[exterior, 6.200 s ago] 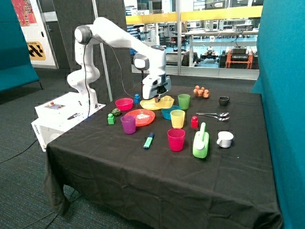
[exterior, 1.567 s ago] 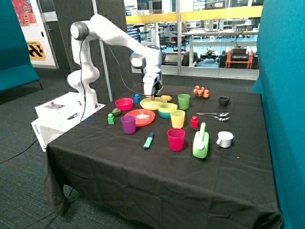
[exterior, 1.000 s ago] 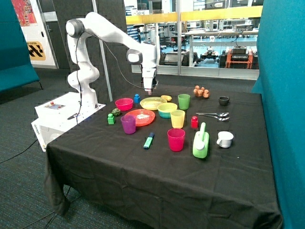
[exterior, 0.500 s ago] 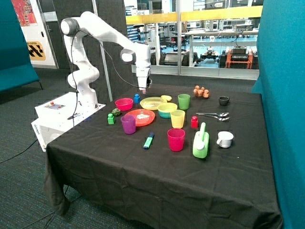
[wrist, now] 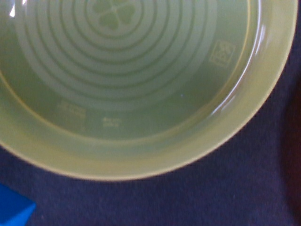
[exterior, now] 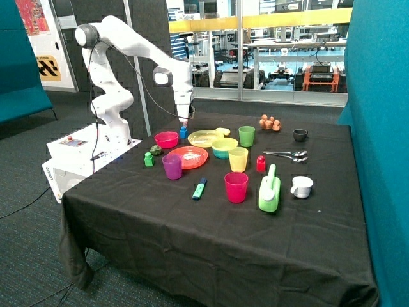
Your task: Stack the bowls
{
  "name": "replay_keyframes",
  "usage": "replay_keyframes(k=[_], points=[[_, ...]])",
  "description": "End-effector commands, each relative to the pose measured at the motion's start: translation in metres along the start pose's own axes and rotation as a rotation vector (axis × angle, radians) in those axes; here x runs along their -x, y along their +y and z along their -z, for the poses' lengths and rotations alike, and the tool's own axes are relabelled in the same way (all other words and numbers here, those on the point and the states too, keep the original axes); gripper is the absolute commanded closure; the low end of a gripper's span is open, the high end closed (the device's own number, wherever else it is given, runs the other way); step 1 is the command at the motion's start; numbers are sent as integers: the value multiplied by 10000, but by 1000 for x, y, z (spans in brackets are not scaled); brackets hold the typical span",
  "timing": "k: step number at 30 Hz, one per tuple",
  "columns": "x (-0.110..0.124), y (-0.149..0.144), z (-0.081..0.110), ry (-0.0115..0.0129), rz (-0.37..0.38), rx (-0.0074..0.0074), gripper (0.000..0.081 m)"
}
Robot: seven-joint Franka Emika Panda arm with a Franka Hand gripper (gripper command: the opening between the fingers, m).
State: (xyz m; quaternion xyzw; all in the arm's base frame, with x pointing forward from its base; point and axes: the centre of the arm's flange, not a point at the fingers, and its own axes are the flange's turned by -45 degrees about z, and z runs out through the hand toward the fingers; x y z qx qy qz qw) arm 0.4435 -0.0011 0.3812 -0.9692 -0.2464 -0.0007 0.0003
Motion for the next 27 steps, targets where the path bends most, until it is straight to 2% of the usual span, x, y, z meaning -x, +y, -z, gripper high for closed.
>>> replay_keyframes(k=[1,4,14,22,23,24,27], points=[[14,1,-5,-16,913,2,445],[16,2,-7,-16,1297,2,448],[29,6,-13,-16,1756,1,463],[44,9,-18,-16,1783,1,439],[46,10,-19,-16,1780,1,409],[49,11,-21,-16,1745,1,441],[57,14,-25,-16,1674,2,427]])
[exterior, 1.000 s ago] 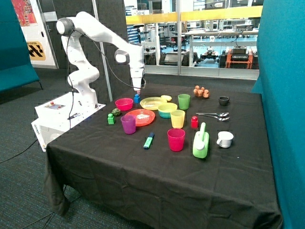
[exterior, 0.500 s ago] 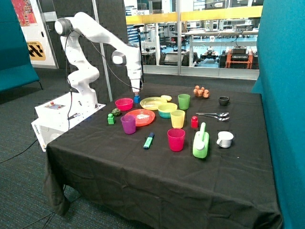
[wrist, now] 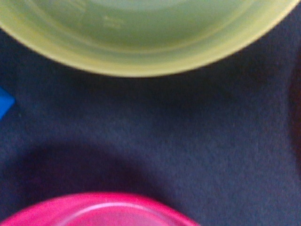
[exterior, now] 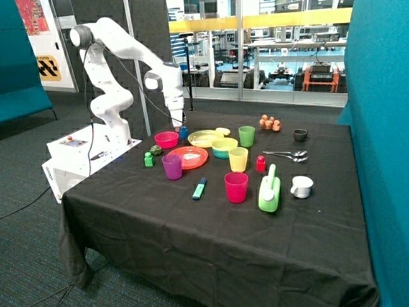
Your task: Stack the bowls
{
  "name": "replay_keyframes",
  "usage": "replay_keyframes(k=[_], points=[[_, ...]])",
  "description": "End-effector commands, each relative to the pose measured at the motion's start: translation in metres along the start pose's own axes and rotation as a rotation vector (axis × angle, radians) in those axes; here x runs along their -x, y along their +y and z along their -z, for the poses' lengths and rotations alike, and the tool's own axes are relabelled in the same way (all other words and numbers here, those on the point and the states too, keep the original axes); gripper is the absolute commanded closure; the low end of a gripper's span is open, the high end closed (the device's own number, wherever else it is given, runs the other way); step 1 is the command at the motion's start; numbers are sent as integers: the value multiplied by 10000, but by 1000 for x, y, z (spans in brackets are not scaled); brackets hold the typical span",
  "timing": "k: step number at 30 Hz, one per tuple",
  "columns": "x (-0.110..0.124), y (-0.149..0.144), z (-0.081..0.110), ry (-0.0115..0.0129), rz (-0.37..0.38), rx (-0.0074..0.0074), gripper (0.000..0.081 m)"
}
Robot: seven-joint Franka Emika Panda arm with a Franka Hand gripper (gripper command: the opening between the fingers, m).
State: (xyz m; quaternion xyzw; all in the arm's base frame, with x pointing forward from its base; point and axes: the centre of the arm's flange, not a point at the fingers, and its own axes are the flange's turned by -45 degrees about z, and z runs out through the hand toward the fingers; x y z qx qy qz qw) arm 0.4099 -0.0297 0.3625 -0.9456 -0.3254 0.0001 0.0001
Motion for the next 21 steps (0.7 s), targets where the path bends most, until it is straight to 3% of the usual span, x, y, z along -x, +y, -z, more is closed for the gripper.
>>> replay_keyframes(k=[1,6,11,12,21], points=[[17,2,-7,1,20,3,417],[26,2,-11,1,-95,3,462],[30,0,-17,1,-111,3,399],[30,0,-17,1,-121,3,428],[35,-2,-28,1,-238,3,404]])
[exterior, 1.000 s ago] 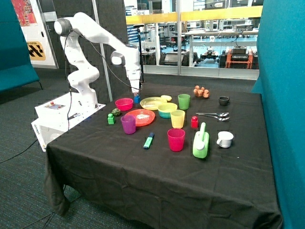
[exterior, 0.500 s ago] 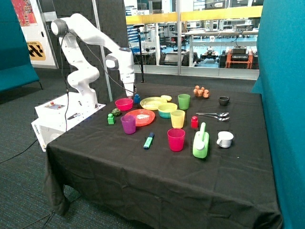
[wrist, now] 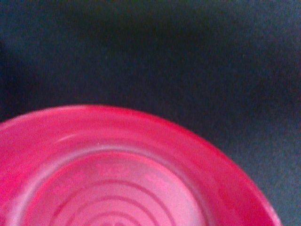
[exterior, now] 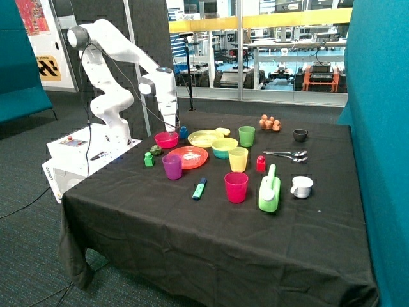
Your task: Stack the bowls
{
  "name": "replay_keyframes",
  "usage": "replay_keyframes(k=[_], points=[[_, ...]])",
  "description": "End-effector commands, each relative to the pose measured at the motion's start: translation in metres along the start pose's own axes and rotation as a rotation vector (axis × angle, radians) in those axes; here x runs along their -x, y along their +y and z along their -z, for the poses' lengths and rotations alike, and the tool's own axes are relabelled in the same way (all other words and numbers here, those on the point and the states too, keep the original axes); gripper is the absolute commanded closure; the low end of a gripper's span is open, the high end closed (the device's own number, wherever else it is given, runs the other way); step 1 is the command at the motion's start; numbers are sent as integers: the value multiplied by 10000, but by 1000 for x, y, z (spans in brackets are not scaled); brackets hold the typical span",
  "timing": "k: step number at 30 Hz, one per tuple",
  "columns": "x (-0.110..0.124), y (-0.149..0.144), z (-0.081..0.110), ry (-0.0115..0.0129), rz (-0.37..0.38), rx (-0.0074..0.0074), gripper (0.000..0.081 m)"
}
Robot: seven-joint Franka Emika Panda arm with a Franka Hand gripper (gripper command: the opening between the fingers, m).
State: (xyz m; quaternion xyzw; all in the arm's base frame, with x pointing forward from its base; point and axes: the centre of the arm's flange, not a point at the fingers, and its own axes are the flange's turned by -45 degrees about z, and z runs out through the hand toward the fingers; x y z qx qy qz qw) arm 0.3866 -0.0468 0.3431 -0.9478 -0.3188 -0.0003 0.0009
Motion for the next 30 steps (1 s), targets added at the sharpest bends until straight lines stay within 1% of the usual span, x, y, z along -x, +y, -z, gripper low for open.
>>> replay_keyframes(k=[1,4,5,7,10,11,13,16,17,21,23,30], points=[[6,-1,-10,-11,-105,15,387],[9,0,-13,-11,-189,15,395],[10,1,-14,-11,-257,15,414],[11,3,-18,-11,-366,15,420],[12,4,-20,-11,-392,15,402],[12,4,-20,-11,-390,15,412],[13,4,-20,-11,-399,15,391],[14,2,-23,-11,-420,15,415],[14,2,-23,-11,-427,15,408],[16,1,-26,-11,-427,15,434],[17,0,-28,-11,-454,15,411],[17,1,-34,-11,-563,15,411]])
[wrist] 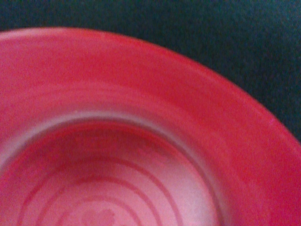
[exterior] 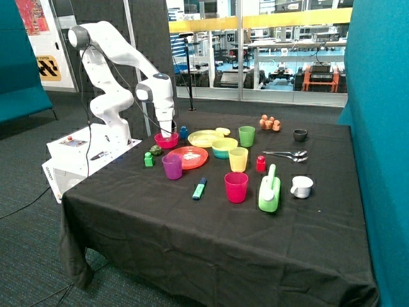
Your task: Stack the bowls
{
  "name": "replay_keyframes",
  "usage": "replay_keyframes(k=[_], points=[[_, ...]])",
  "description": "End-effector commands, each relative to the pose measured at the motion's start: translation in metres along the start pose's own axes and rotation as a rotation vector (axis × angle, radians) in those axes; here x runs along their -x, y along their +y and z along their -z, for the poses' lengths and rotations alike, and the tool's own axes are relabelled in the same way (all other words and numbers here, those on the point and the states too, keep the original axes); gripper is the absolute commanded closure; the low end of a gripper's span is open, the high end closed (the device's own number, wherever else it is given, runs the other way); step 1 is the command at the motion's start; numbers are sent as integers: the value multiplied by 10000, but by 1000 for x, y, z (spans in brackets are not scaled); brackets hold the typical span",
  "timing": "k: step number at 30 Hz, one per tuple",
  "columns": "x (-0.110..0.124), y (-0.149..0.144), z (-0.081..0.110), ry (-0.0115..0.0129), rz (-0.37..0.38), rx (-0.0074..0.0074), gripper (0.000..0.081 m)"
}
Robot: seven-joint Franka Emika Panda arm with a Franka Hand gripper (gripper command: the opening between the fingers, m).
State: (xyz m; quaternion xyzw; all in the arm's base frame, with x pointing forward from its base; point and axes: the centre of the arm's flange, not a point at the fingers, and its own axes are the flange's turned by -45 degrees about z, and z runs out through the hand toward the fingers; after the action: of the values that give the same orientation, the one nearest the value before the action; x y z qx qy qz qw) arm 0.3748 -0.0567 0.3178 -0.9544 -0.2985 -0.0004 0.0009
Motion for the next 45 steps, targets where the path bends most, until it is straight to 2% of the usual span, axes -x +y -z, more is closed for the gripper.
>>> replay_keyframes(k=[1,14,21,23,25,45], points=[[2,0,-9,-14,-142,15,414],[6,-1,-18,-14,-288,15,437],[8,0,-20,-13,-458,15,624],[7,2,-21,-13,-612,15,743],[6,4,-21,-13,-712,15,792],[-1,1,-21,-13,-569,15,808]])
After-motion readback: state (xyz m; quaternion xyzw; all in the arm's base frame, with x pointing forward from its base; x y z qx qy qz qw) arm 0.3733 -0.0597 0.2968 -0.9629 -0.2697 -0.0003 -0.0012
